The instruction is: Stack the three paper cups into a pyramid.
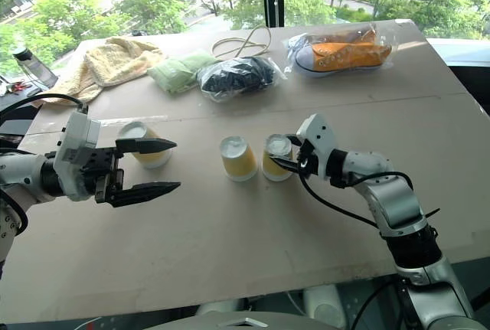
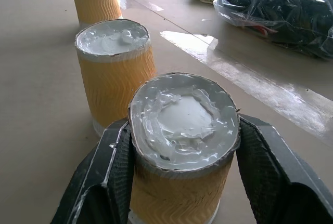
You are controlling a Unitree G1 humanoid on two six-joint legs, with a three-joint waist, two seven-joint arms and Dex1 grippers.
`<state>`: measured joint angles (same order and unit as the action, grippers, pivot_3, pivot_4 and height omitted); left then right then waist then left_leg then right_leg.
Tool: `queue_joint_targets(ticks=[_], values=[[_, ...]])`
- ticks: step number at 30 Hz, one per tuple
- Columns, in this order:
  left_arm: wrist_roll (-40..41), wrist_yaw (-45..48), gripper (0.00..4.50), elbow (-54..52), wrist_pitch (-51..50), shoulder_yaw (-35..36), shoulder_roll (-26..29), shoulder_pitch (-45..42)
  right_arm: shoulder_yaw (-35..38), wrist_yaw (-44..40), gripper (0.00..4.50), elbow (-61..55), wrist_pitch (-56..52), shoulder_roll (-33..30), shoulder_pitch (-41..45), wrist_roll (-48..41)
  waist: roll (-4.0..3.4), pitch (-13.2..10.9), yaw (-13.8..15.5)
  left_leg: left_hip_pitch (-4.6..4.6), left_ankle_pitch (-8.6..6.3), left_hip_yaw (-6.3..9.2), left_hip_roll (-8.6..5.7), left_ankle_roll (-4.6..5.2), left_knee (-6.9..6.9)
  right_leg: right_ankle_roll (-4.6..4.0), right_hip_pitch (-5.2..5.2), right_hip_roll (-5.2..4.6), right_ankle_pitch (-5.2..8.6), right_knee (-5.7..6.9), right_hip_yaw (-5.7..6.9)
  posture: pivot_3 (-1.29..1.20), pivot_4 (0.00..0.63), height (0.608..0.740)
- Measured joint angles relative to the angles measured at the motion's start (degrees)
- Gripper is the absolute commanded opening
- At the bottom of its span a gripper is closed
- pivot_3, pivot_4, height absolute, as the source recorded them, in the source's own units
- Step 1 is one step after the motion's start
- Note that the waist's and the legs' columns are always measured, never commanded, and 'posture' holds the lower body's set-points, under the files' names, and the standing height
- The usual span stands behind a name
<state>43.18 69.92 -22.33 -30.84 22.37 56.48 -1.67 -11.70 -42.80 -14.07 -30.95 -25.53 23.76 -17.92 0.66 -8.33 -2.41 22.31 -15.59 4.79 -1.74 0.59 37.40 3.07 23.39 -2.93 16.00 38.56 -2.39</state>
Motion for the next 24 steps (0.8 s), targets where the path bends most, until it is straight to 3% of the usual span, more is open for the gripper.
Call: queue_joint_targets(ticks=[7, 8, 11, 12, 18, 24], values=[[0.12, -1.03, 4.5, -1.99, 0.0, 2.25, -0.43, 2.9, -0.8, -0.95, 2.07, 1.72, 0.57, 1.18, 1.45, 0.61, 0.0, 0.0, 0.08, 0.0, -0.02, 0.01, -0.01, 0.03, 0.0, 0.0, -0.01, -0.04, 0.0, 0.0, 0.01, 0.0, 0.15, 0.74], [0.16, -1.11, 4.5, -2.16, 0.0, 2.41, -0.47, 3.27, -0.86, -1.18, 3.1, 1.78, 0.61, 1.24, 1.6, 0.69, 0.0, 0.0, 0.07, 0.0, -0.02, 0.01, -0.01, 0.04, 0.0, 0.0, -0.01, -0.04, 0.0, -0.01, 0.01, 0.0, 0.15, 0.74], [0.34, -1.38, 4.5, -2.41, -0.03, 2.81, -0.59, 4.35, -0.86, -2.01, 4.19, 2.03, 0.65, 1.7, 1.81, 0.1, 0.0, 0.0, 0.05, 0.0, -0.03, 0.02, 0.0, 0.04, -0.02, 0.0, 0.0, -0.04, 0.0, -0.01, 0.02, 0.0, 0.15, 0.74], [0.43, -1.42, 4.5, -2.64, -0.04, 3.25, -0.6, 4.77, -0.85, -2.39, 4.37, 2.1, 0.65, 1.89, 1.9, -0.35, 0.0, 0.0, 0.05, 0.0, -0.03, 0.02, 0.0, 0.04, -0.02, 0.0, 0.0, -0.04, 0.0, -0.01, 0.02, 0.0, 0.15, 0.74], [1.07, -2.03, 4.5, -3.62, -0.04, 5.18, -1.38, 6.5, -0.05, -2.85, 4.37, 2.24, 1.69, 2.0, 1.9, -0.8, 0.0, 0.0, 0.08, 0.0, -0.03, 0.0, -0.01, 0.05, -0.02, 0.0, 0.0, -0.06, 0.0, -0.02, 0.0, 0.0, 0.15, 0.74], [-1.38, -10.4, 4.5, -3.46, 4.13, 10.77, -11.98, 11.45, 7.75, -4.77, 4.37, -1.38, 0.93, -0.14, -0.56, -7.77, 0.01, 0.01, 0.27, 0.06, -0.04, 0.1, 0.0, 0.05, -0.08, 0.0, -0.01, -0.11, 0.0, -0.12, 0.01, 0.0, 0.15, 0.74]])
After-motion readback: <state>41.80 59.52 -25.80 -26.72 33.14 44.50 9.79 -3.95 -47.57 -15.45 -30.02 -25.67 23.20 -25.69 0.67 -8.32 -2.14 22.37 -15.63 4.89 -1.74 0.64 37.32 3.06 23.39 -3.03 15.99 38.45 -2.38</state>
